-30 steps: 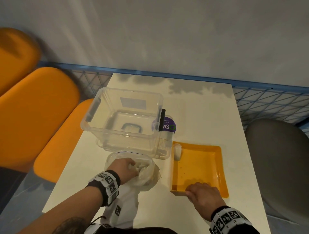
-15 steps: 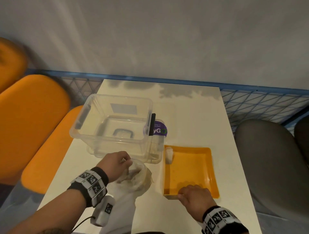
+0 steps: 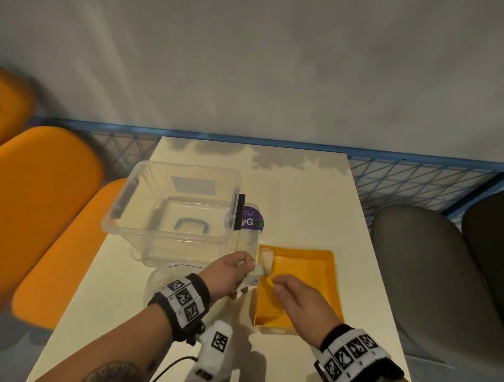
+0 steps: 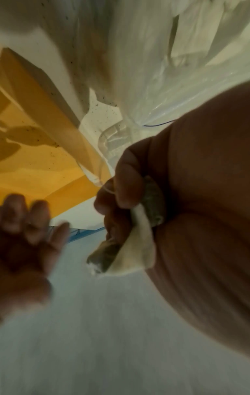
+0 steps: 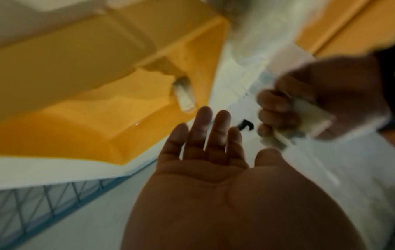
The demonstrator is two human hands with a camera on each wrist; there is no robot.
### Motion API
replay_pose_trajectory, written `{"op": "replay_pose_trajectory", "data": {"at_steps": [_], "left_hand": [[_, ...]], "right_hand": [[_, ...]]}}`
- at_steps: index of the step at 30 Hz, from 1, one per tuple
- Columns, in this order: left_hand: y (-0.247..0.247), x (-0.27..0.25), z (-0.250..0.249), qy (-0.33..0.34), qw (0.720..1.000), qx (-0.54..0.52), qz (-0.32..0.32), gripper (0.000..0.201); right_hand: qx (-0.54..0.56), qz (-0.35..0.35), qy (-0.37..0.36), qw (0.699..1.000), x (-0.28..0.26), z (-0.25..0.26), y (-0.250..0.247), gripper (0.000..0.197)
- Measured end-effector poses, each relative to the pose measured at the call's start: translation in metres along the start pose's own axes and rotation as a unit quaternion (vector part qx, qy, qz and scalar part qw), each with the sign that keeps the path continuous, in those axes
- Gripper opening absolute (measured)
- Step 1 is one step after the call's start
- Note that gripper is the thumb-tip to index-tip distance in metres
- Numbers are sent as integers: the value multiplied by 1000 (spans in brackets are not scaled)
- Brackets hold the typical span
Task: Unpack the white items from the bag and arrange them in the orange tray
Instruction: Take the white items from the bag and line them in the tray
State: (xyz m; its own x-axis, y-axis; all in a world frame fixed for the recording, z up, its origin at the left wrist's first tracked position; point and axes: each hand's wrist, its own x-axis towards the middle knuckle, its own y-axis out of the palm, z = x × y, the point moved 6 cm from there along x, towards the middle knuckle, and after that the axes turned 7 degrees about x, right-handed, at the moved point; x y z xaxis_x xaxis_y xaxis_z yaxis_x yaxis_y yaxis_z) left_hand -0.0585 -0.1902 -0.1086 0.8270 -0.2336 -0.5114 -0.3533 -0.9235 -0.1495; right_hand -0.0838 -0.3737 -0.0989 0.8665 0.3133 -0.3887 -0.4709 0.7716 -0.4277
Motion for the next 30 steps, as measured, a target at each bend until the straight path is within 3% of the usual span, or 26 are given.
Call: {"op": "replay_pose_trajectory", "data": {"at_steps": [1,3,8,17,24,27,30], "left_hand": [[5,2,-3,5,1000,14,3,22],[15,4,-10,13,999,30,9,24],[23,4,-18,6,997,-78,11,28],[6,7,-9,-5,993,-107,-41,17],[3,11,-20,44,993,-64,-84,11],[4,12,-18,47,996,39,-65,9],[5,17,-13,47,988,139,-52,13]], "right_hand": [[75,-15,5,997,2,9,-1,34],[168,-24,28,985,9,25,-2,22],[291,-24,70,954,21,32,-1,21],[444,-88,99,886,26,17,-11,24],[338,-62,83,935,29,11,-3,23],[197,-88,7,976,28,11,-14,28],[105,-49,-42,992,25,14,-11,29]]}}
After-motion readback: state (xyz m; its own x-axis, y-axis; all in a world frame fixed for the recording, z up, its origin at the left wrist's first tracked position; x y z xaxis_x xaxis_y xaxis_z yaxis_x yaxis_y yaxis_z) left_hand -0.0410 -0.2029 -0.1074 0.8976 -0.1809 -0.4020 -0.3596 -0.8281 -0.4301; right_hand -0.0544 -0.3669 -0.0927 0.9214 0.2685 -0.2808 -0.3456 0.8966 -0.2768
